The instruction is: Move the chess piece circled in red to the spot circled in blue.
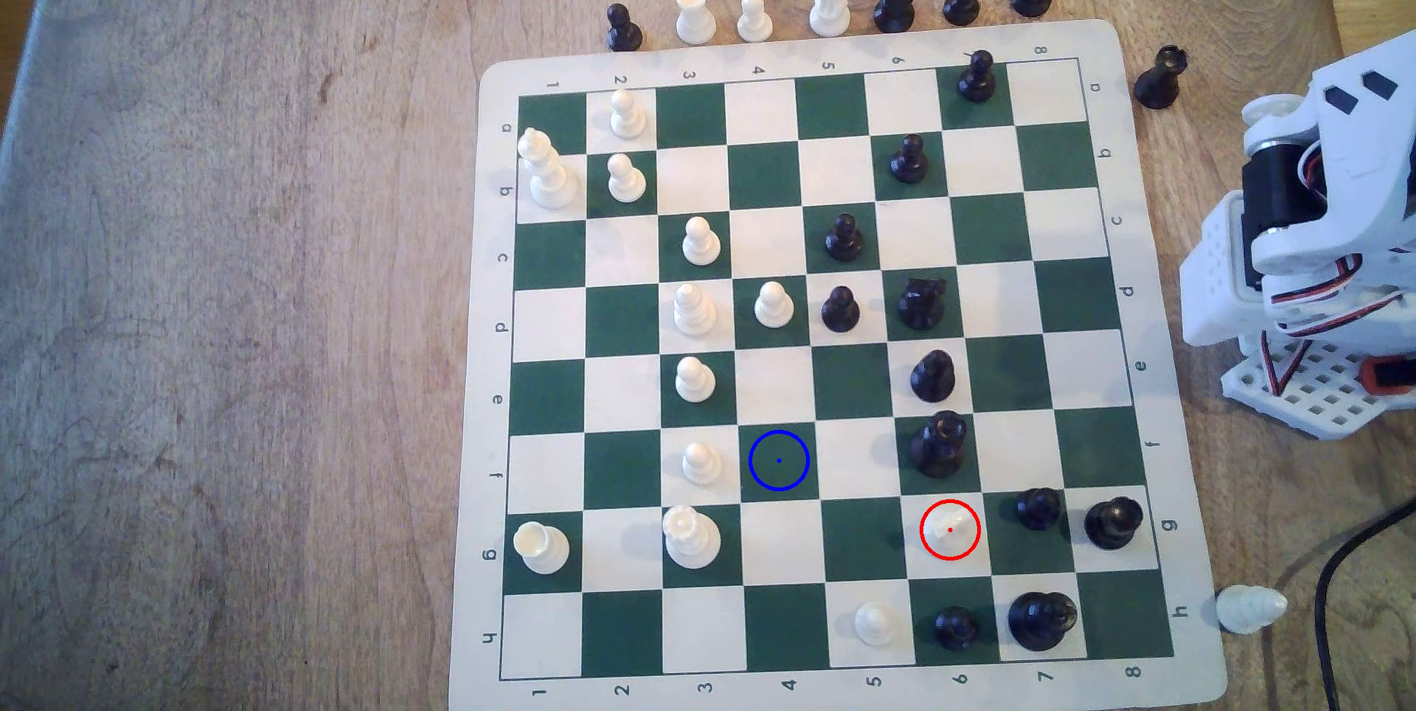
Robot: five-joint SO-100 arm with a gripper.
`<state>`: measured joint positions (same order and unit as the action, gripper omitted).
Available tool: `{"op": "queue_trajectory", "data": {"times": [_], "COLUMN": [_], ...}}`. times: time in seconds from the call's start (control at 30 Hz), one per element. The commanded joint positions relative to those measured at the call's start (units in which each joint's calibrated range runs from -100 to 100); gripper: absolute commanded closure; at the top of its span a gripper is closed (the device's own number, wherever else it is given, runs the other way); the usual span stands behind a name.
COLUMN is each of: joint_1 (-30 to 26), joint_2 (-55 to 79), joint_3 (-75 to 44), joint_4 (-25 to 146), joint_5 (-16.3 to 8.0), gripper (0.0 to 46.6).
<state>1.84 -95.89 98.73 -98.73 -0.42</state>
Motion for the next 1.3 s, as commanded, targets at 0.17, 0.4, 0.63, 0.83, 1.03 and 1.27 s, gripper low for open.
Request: {"op": "queue_trajectory", "data": {"times": [0.17,0.4,0.63,0.83,1.03,1.27], "joint_1": [-0.63,-0.08,1.95,2.65,2.58,-7.51], "joint_2": [0.05,0.14,0.05,0.14,0.14,6.34], "joint_3": [0.72,-0.37,-12.33,-18.05,-22.94,-30.92], "joint_4": [15.60,33.53,77.35,99.54,117.48,132.39], "joint_5": [-0.10,-0.34,-0.49,-0.54,3.76,4.40], "gripper": [46.4,46.4,46.4,45.0,46.4,45.5]}}
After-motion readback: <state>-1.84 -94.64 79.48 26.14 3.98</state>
